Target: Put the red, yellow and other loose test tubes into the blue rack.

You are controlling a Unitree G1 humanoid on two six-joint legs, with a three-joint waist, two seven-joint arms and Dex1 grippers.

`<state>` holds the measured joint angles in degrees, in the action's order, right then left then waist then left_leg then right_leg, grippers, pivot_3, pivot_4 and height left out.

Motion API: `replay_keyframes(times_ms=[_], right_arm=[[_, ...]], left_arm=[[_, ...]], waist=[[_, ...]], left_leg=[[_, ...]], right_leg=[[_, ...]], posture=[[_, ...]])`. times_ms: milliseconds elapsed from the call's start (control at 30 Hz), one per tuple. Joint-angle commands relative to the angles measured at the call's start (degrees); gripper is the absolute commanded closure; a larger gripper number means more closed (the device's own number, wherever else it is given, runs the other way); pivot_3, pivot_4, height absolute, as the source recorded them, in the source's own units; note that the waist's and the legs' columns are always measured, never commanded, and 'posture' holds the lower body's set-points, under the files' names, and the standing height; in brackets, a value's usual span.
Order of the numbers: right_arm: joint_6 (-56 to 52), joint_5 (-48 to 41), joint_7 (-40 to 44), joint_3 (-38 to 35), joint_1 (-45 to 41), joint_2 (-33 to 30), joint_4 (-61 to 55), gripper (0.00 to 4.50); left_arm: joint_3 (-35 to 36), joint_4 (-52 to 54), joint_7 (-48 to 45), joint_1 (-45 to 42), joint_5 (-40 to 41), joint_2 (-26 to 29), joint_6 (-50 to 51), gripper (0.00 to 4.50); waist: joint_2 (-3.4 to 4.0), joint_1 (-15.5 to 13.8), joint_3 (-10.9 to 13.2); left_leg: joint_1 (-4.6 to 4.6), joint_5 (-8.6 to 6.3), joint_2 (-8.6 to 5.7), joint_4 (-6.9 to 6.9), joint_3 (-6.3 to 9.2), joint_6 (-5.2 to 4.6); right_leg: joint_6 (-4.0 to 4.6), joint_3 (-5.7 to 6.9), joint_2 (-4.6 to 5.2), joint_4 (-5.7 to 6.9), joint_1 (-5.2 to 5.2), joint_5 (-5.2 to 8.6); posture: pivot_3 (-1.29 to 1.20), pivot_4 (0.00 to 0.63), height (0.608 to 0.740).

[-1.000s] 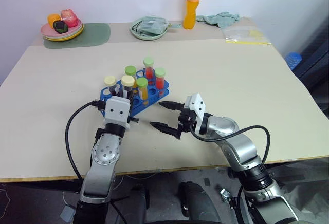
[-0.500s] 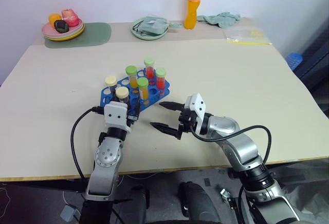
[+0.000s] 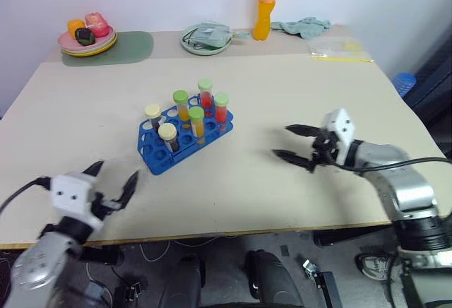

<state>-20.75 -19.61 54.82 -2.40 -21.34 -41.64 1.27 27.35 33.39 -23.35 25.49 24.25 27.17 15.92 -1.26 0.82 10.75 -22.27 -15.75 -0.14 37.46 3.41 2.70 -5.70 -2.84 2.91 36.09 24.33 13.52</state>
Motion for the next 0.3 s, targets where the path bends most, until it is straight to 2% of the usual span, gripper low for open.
replay_keyframes(times_ms=[33, 300], right_arm=[[4.7, 1.0, 1.9, -2.1, -1.8, -1.6, 4.3, 0.38], [7.8, 2.4, 2.2, -1.5, -1.0, -1.0, 7.4, 0.38]], left_arm=[[2.7, 0.3, -2.2, 1.1, 1.0, 1.4, 0.2, 0.36], [2.8, -2.1, -1.0, 1.0, -0.8, -0.1, -0.1, 0.36]], waist=[[0.00, 0.1, 0.0], [0.01, 0.2, 0.0]], left_leg=[[0.00, 0.00, 0.00, 0.00, -0.01, 0.00], [0.02, 0.00, 0.03, -0.02, -0.02, 0.00]], right_leg=[[0.00, 0.00, 0.00, 0.00, 0.00, 0.00], [-0.03, -0.02, -0.02, 0.01, 0.00, -0.02]], posture=[[0.00, 0.150, 0.740], [0.00, 0.150, 0.740]])
